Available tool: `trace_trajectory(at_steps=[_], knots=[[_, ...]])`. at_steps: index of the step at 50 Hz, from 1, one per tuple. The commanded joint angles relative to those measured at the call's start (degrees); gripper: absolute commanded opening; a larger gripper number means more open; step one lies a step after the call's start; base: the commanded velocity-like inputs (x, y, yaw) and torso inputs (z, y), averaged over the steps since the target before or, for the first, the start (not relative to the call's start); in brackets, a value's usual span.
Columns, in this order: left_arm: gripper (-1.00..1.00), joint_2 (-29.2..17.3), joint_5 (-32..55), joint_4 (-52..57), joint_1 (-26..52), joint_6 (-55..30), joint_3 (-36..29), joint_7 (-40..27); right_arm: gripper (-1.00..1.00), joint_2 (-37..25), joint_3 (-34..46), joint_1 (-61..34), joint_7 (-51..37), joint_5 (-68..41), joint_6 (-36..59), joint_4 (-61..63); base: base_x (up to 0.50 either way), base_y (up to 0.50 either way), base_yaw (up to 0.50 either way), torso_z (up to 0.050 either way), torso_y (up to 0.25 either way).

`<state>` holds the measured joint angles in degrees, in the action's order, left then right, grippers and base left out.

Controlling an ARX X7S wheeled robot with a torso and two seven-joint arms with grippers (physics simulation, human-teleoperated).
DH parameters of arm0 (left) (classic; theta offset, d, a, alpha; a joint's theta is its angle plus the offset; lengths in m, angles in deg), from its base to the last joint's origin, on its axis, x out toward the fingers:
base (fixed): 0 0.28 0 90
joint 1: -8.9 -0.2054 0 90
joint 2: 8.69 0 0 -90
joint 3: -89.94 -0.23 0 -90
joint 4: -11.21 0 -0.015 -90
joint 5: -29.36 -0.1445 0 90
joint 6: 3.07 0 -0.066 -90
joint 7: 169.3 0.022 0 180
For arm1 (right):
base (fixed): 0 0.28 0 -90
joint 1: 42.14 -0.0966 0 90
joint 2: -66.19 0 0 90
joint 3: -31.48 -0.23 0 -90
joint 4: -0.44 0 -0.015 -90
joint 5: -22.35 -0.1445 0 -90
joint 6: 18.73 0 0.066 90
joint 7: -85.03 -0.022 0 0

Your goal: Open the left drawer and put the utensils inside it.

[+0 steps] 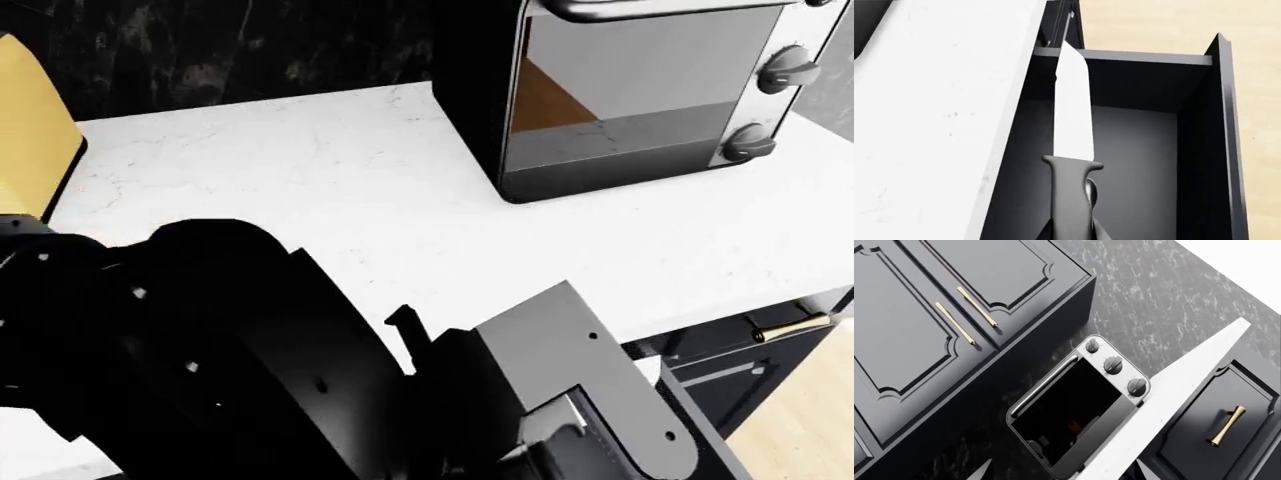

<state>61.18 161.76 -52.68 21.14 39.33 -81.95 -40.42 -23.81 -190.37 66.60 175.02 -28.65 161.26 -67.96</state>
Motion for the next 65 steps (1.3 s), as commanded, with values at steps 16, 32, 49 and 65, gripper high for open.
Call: trace_trajectory(at_steps=[16, 32, 49, 65], knots=[[-1.00, 3.6, -5.2, 1.4, -9.0, 1.8, -5.6, -0.9, 1.00, 0.0, -0.2, 0.1, 0.0, -0.1, 0.0, -0.4, 0.00, 0.00, 0.00, 0.000, 0.000], [-1.00, 3.0, -12.3, -4.2, -15.5, 0.6, -8.9, 4.9, 1.00, 0.0, 0.0, 0.0, 0.0, 0.4, 0.0, -0.3, 0.00, 0.00, 0.00, 0.000, 0.000], [-1.00, 3.1, -15.6, -8.0, -19.2, 0.0, -11.5, 7.6, 1.00, 0.0, -0.1, 0.1, 0.0, 0.2, 0.0, -0.6, 0.00, 0.00, 0.00, 0.000, 0.000], [-1.00, 4.0, -18.1, -12.4, -21.8, -0.6, -14.1, 9.0, 1.00, 0.0, -0.1, 0.2, 0.0, 0.2, 0.0, -0.8, 0.00, 0.00, 0.00, 0.000, 0.000]])
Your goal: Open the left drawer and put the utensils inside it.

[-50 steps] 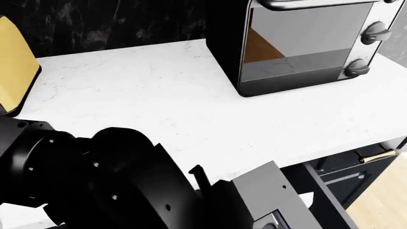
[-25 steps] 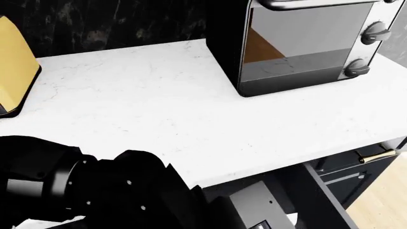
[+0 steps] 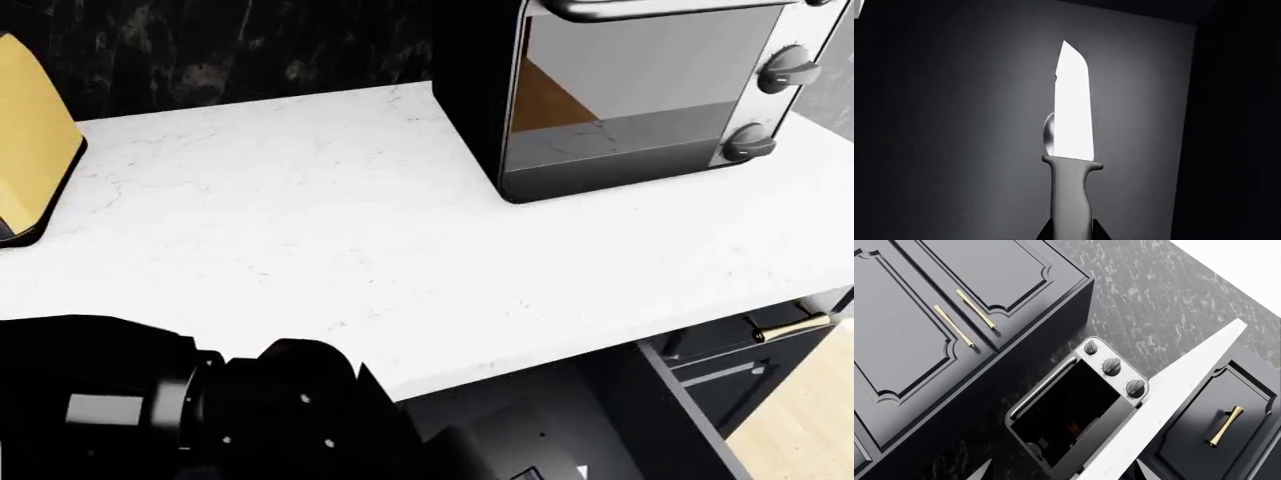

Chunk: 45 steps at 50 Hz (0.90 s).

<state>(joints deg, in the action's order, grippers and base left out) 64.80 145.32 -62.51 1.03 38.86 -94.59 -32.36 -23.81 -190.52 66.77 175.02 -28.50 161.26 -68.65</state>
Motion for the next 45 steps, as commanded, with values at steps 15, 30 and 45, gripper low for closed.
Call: trace_trajectory(at_steps=[15, 30, 45], knots=[[-1.00, 0.5, -2.5, -4.0, -3.3, -0.4, -2.8, 1.3, 1.00, 0.0, 0.2, -0.1, 0.0, 0.3, 0.0, 0.1, 0.00, 0.00, 0.00, 0.000, 0.000], [1.00, 0.5, -2.2, -3.9, -2.4, -1.5, -3.1, 1.4, 1.00, 0.0, -0.1, 0.3, 0.0, -0.4, 0.0, -0.2, 0.00, 0.00, 0.00, 0.000, 0.000], [1.00, 0.3, -1.8, -2.1, -1.2, -1.6, -2.6, -0.1, 1.00, 0.0, -0.1, 0.4, 0.0, -0.7, 0.0, -0.3, 0.00, 0.00, 0.00, 0.000, 0.000]])
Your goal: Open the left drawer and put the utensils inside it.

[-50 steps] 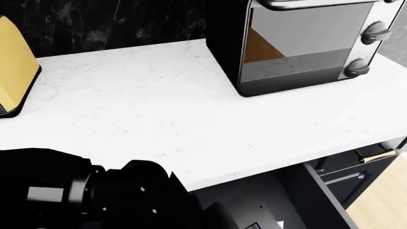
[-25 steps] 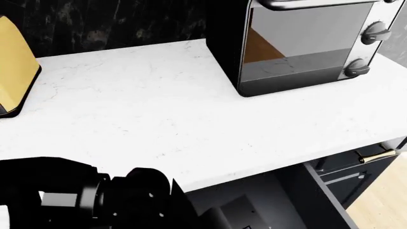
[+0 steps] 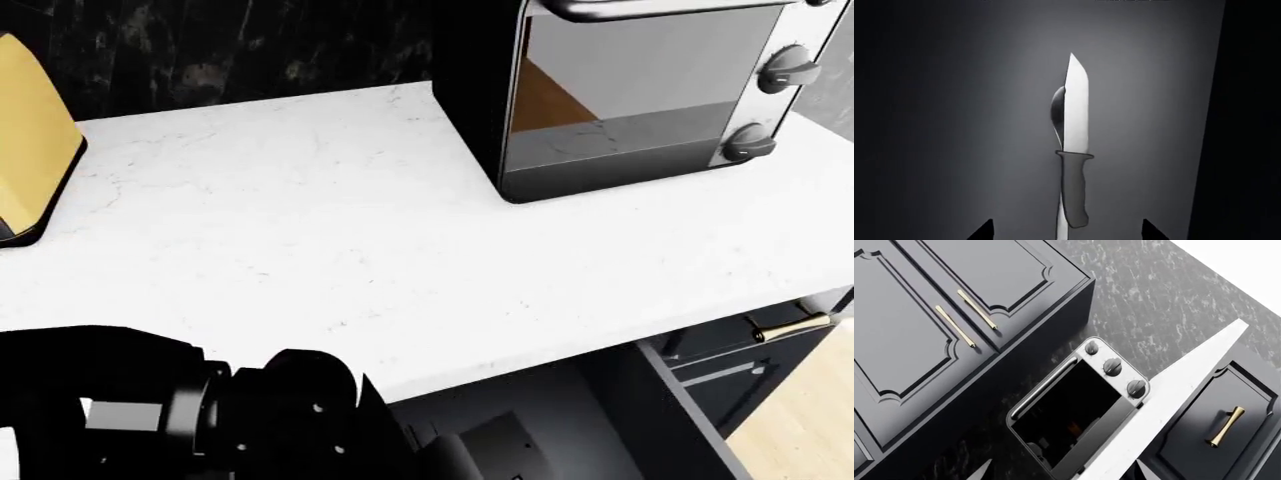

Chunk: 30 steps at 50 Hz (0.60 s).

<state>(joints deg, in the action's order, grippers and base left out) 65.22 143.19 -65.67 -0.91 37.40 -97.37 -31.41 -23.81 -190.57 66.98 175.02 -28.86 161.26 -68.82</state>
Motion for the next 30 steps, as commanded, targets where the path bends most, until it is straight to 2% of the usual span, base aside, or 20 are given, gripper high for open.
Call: trace_trajectory(at_steps=[1, 4, 8, 14, 30], knots=[[1.00, -0.2, 0.7, 1.6, 1.1, -0.2, 0.3, -1.5, 1.00, 0.0, -0.1, 0.2, 0.0, -0.3, 0.0, -0.2, 0.00, 0.00, 0.00, 0.000, 0.000], [1.00, -0.7, 3.3, 4.4, 3.0, -0.2, 1.0, -4.1, 1.00, 0.0, -0.1, 0.0, 0.0, 0.0, 0.0, 0.0, 0.00, 0.00, 0.00, 0.000, 0.000], [1.00, -1.7, 12.1, 10.0, 9.3, 0.1, 3.7, -9.0, 1.00, 0.0, 0.1, -0.1, 0.0, 0.1, 0.0, 0.2, 0.00, 0.00, 0.00, 0.000, 0.000], [1.00, -4.3, 20.0, 14.3, 19.2, 1.0, 10.2, -10.8, 1.00, 0.0, 0.1, 0.1, 0.0, 0.0, 0.0, -0.1, 0.00, 0.00, 0.00, 0.000, 0.000], [1.00, -7.0, 23.5, 16.6, 24.9, 2.1, 15.2, -11.1, 1.00, 0.0, 0.3, 0.0, 0.0, -0.1, 0.0, 0.1, 0.00, 0.00, 0.00, 0.000, 0.000]])
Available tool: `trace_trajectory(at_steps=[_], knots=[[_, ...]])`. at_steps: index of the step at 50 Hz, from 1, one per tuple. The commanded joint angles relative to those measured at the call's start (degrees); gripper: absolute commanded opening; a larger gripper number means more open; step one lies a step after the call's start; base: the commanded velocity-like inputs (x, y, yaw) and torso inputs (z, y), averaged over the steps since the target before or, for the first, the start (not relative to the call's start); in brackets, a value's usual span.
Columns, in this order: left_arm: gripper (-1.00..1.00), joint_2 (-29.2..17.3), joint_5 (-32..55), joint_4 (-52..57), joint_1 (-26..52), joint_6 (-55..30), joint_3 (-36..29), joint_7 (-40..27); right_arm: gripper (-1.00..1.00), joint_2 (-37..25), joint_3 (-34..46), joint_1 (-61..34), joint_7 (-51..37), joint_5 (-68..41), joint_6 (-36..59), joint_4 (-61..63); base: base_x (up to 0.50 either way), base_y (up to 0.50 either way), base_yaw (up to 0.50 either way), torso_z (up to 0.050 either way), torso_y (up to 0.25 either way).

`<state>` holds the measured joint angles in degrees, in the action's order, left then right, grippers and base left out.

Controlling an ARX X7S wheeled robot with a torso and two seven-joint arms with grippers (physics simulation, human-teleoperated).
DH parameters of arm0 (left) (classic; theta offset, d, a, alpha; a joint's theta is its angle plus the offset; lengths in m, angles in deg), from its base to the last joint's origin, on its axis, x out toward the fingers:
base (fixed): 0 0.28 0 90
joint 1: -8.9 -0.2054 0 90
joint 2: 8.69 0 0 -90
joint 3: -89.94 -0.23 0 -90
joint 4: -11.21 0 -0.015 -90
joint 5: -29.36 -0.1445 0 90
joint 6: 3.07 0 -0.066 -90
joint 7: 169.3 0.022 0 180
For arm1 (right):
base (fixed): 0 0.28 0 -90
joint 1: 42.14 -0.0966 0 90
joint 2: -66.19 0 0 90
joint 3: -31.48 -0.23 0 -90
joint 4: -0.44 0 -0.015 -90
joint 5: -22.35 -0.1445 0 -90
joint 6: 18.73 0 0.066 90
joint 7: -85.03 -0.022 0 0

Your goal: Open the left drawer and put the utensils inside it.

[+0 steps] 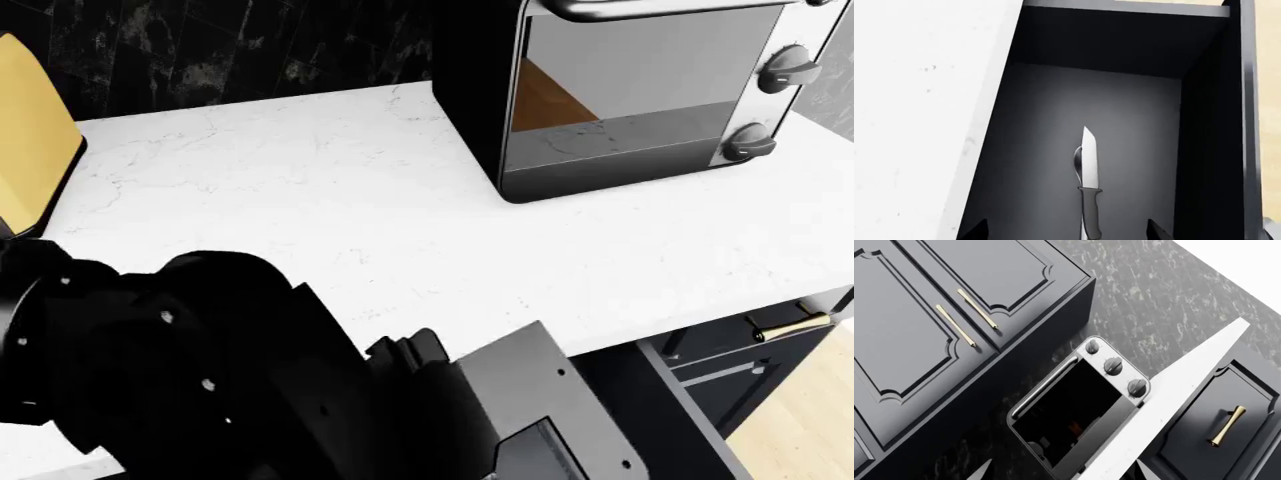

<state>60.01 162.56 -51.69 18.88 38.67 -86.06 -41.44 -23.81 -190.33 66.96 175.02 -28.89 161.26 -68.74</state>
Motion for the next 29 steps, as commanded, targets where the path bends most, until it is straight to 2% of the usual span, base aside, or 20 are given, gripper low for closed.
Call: trace_trajectory(at_steps=[1, 12, 21, 29], knots=[[1.00, -2.1, 4.4, 2.8, 5.5, 1.1, 4.6, -0.9, 1.00, 0.0, -0.1, 0.2, 0.0, -0.3, 0.0, -0.1, 0.00, 0.00, 0.00, 0.000, 0.000], [1.00, -5.4, 6.2, 2.6, 8.9, 1.9, 11.1, 2.9, 1.00, 0.0, 0.0, 0.0, 0.0, 0.0, 0.0, 0.1, 0.00, 0.00, 0.00, 0.000, 0.000], [1.00, -9.3, 0.1, 1.2, 7.6, 6.6, 19.4, 8.1, 1.00, 0.0, 0.5, -0.5, 0.0, 0.8, 0.0, 0.5, 0.00, 0.00, 0.00, 0.000, 0.000], [1.00, -9.8, -0.1, -0.2, 7.5, 6.0, 19.3, 8.8, 1.00, 0.0, 0.6, -0.7, 0.0, 0.9, 0.0, 0.7, 0.00, 0.00, 0.00, 0.000, 0.000]])
